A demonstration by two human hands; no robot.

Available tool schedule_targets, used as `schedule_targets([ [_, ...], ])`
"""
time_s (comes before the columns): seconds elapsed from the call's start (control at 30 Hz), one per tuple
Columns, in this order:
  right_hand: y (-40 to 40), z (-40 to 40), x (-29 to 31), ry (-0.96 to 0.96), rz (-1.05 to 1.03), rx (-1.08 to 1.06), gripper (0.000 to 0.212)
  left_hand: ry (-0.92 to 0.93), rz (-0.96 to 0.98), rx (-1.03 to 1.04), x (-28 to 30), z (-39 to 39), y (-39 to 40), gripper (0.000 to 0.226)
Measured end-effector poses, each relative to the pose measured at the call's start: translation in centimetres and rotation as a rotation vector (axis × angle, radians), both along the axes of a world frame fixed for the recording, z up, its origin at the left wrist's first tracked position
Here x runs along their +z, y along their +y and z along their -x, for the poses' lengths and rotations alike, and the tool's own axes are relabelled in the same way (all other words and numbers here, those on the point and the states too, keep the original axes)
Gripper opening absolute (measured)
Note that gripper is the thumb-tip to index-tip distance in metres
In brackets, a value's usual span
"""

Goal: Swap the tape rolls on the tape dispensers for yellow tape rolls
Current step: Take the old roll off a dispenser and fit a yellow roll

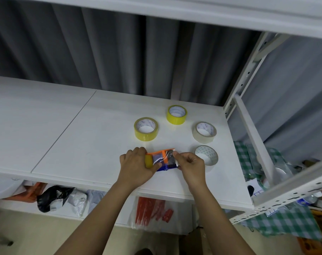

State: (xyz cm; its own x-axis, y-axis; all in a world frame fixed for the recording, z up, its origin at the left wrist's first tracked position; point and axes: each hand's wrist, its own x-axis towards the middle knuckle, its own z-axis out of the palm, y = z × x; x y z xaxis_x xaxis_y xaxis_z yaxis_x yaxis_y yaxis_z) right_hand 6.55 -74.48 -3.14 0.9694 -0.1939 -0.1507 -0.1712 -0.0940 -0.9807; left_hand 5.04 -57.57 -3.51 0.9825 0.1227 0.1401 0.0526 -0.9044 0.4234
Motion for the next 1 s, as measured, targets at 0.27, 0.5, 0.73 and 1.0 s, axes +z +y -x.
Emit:
schedule_targets([
  [0.27, 0.6, -0.6, 0.0, -0.058, 0.135, -0.003, 0.029, -0.025, -0.019, 0.062, 0.0, 0.2, -0.3, 0.055],
  [0.5, 0.2, -0.3, 0.1, -0.076, 0.062, 0.044, 0.017, -0.004, -0.040, 0.088, 0.2, 0.5, -0.5, 0.057],
  [0.73, -0.1, 0.2, -0.3, -0.123, 0.013, 0.068, 0.010, 0.014, -0.043, 0.105, 0.3, 0.4, -0.8, 0.058],
  [1.0, 0.3, -1.7, -0.5, -0.048, 0.145, 0.036, 0.027, -0.031, -0.091, 0.099, 0.0, 0.0, -0.7, 0.056],
])
